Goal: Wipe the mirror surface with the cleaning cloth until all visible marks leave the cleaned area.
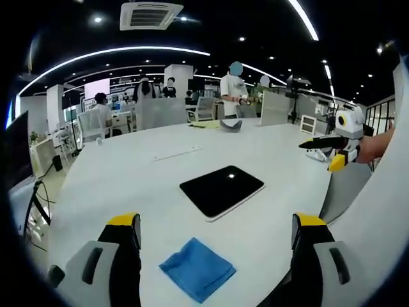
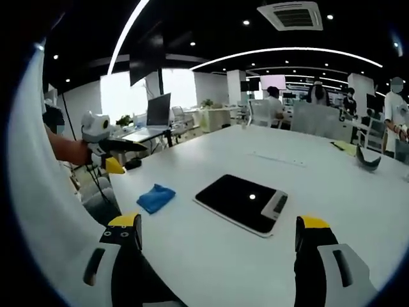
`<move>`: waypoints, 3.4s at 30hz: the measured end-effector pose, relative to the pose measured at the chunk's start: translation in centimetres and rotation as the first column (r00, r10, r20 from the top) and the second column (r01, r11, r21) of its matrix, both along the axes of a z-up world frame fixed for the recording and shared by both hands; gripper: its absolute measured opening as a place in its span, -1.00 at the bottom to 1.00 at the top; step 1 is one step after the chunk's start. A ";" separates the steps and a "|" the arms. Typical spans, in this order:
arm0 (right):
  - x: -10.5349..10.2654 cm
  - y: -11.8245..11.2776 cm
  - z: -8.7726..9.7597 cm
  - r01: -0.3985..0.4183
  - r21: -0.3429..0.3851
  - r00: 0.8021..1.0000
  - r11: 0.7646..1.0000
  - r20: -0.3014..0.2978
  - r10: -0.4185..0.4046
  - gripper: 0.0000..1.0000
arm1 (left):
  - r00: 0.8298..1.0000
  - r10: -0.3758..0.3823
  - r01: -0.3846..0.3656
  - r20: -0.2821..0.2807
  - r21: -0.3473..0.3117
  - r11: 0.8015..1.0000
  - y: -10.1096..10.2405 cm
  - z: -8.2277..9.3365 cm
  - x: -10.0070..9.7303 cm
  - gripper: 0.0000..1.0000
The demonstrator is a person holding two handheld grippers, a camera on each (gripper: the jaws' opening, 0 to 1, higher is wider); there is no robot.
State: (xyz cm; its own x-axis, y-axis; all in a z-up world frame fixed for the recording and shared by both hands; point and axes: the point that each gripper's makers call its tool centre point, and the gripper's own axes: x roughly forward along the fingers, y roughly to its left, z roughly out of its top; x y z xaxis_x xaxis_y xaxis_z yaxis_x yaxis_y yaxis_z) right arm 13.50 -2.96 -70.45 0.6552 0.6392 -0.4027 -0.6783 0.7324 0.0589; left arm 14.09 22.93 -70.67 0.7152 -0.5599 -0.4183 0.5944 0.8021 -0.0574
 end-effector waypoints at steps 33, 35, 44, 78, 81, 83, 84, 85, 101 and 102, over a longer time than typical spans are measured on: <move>-0.6 0.0 -0.1 0.021 0.005 1.000 1.000 -0.004 -0.021 0.98 | 0.999 -0.031 0.032 -0.016 0.060 0.998 0.1 -1.5 0.0 0.88; -0.6 -0.1 0.0 0.027 0.012 1.000 1.000 -0.004 -0.027 0.98 | 0.999 -0.033 0.035 -0.022 0.057 0.998 0.1 -1.8 0.1 0.87; -1.0 -0.2 0.1 0.025 0.002 1.000 1.000 -0.006 -0.025 0.92 | 0.998 -0.017 0.020 -0.061 0.056 0.998 0.5 -3.4 0.6 0.72; -2.0 0.5 -0.2 -0.002 -0.034 1.000 0.999 -0.027 0.001 0.85 | 0.982 -0.005 0.032 -0.190 0.141 0.989 1.5 -11.1 0.5 0.11; -2.1 0.6 -0.2 -0.002 -0.029 1.000 1.000 -0.031 0.001 0.84 | 0.980 -0.003 0.032 -0.197 0.146 0.989 1.6 -11.6 0.6 0.10; -2.2 0.6 -0.3 -0.002 -0.031 0.999 1.000 -0.033 0.001 0.84 | 0.979 -0.005 0.037 -0.206 0.151 0.988 1.6 -12.1 0.6 0.07; -2.3 0.6 -0.4 -0.003 -0.036 0.999 0.999 -0.033 0.001 0.84 | 0.978 -0.005 0.038 -0.209 0.153 0.988 1.7 -12.3 0.6 0.06; -2.3 0.6 -0.4 -0.003 -0.037 0.999 0.999 -0.034 0.001 0.84 | 0.976 -0.003 0.037 -0.216 0.153 0.987 1.8 -12.6 0.6 0.05; -2.5 0.5 -0.6 -0.002 -0.049 0.999 0.999 -0.050 -0.001 0.82 | 0.972 -0.012 0.065 -0.233 0.218 0.974 2.0 -14.3 1.1 -0.14; -2.5 0.5 -0.6 -0.001 -0.048 0.999 0.999 -0.050 -0.001 0.82 | 0.973 -0.013 0.065 -0.230 0.219 0.974 2.1 -14.3 1.1 -0.16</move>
State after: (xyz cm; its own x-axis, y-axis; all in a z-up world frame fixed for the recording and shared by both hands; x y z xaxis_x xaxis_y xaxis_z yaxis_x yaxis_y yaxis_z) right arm 11.04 -2.41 -71.10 0.6336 0.6186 -0.4646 -0.6755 0.7351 0.0575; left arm 15.18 25.00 -84.97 0.5669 -0.4593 -0.6839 0.6176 0.7863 -0.0161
